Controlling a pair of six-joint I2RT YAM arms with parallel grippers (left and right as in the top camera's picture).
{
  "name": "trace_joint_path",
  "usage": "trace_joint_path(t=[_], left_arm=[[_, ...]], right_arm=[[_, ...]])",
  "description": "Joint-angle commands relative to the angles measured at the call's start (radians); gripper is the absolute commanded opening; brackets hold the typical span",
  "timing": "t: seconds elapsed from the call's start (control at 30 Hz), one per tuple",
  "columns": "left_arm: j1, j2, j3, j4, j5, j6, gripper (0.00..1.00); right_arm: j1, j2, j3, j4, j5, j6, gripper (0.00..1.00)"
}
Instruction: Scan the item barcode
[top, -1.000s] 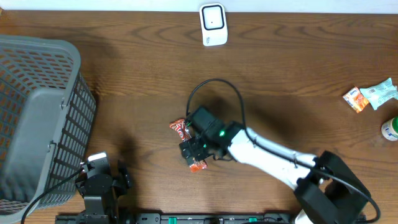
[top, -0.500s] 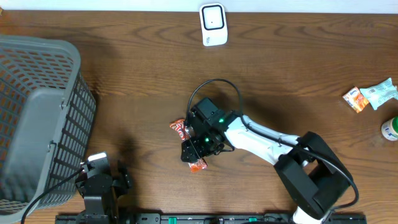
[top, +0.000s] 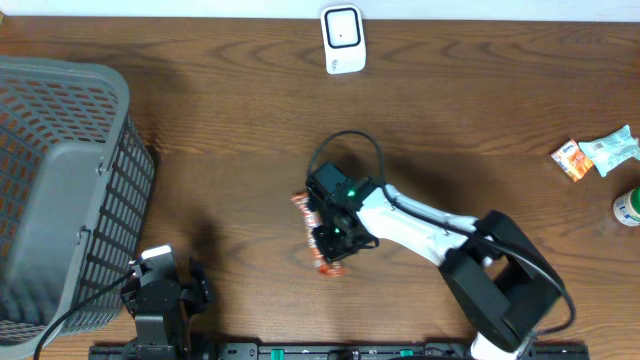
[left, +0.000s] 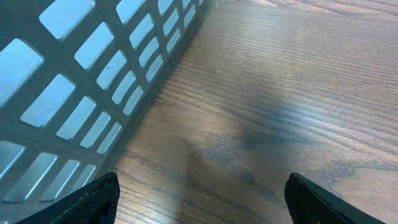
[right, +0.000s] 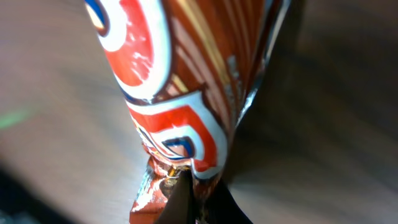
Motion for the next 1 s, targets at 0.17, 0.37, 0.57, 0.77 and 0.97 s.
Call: trace_joint_path(t=[0.17,0.37,0.57,0.77,0.97], left_arm=[[-0.003,-0.002,-0.010,-0.030,-0.010,-0.008,0.85],[-0.003,-0.002,-0.010,-0.030,-0.010,-0.008,0.85],[-0.003,-0.002,-0.010,-0.030,-0.010,-0.008,0.85],[-0.003,-0.002,-0.010,-0.030,-0.010,-0.008,0.85],[-0.003,-0.002,-0.010,-0.030,-0.010,-0.008,0.85]], right_arm=[[0.041,-0.212,-0.019,-0.174,0.980,0.247,0.01],[0.031,-0.163,-0.021,-0.202,1.324,0.246,0.01],[0.052,-0.008,-0.021,-0.195,1.453,0.140,0.02],[0.126,0.089,-0.021,-0.219,1.299,0.127,0.09],[0.237,0.080,-0.019,-0.305,1.166,0.149,0.71]])
